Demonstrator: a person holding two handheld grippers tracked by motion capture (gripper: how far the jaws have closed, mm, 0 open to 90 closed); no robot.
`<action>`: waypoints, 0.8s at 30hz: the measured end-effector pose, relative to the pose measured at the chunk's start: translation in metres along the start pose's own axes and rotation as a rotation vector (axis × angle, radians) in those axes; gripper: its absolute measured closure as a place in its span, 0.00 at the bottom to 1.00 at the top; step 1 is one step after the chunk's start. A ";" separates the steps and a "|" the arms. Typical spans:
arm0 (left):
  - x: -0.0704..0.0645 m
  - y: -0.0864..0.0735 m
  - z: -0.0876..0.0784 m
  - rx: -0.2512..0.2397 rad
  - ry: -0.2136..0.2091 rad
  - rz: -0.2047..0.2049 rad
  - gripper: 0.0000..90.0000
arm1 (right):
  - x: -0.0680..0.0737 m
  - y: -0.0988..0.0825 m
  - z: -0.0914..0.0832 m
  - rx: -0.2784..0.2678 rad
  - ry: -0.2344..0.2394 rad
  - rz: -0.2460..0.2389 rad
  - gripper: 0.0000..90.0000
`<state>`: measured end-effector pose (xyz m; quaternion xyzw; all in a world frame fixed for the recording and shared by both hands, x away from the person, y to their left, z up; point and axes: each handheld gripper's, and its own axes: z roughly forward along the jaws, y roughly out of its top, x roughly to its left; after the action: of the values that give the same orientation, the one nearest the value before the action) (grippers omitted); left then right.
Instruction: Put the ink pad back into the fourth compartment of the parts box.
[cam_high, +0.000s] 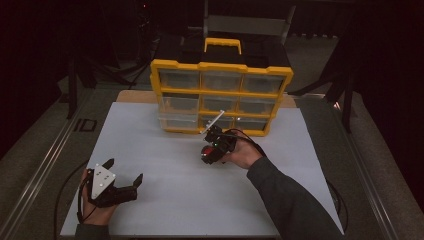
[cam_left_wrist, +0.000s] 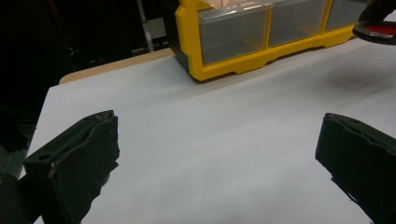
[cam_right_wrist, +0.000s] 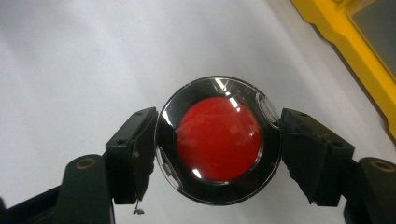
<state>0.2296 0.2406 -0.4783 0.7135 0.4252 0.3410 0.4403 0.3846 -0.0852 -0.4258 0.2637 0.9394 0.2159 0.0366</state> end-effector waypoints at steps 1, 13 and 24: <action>0.000 0.000 0.000 0.000 0.000 0.000 0.00 | 0.000 0.000 -0.001 -0.001 -0.002 -0.002 0.33; 0.000 0.000 0.000 0.000 0.000 0.000 0.00 | 0.000 0.005 -0.010 -0.003 -0.005 -0.003 0.33; 0.000 0.000 0.000 0.002 0.000 0.001 0.00 | -0.002 0.009 -0.017 -0.014 -0.008 -0.012 0.33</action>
<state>0.2296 0.2404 -0.4783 0.7141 0.4252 0.3408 0.4396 0.3879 -0.0862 -0.4069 0.2586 0.9393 0.2211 0.0436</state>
